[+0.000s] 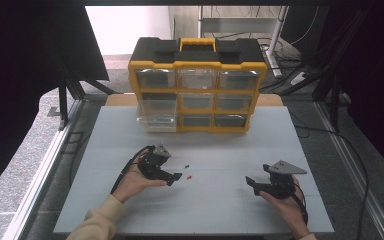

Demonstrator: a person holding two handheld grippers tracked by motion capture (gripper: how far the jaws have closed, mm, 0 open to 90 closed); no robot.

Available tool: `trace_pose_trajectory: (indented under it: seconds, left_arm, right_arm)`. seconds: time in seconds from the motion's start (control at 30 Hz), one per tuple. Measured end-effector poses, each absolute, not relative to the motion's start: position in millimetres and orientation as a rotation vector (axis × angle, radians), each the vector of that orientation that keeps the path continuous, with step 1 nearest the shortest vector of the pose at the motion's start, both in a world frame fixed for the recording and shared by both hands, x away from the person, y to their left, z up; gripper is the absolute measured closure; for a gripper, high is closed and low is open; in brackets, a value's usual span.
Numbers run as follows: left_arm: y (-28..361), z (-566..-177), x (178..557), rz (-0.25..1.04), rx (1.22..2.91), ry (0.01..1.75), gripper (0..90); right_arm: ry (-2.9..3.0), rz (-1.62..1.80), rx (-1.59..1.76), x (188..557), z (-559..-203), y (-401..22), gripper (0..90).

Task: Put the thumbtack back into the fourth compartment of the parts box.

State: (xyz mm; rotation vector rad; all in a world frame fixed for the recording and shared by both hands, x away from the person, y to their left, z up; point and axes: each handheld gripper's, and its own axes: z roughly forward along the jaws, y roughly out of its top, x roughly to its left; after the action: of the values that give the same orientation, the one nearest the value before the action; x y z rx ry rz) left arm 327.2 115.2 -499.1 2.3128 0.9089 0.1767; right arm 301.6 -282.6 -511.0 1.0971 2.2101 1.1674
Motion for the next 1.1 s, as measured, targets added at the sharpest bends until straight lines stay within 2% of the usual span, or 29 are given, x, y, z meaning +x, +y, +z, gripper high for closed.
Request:
trace_pose_trajectory:
  seconds: [0.6,1.1]
  left_arm:
    - [104,-516,342,0.139,2.392,0.904,20.9]
    - [99,-522,348,0.126,2.450,0.875,33.1]
  right_arm:
    - [2.225,1.160,1.085,304,-512,-282,18.1]
    - [2.217,1.143,1.106,299,-512,-287,18.1]
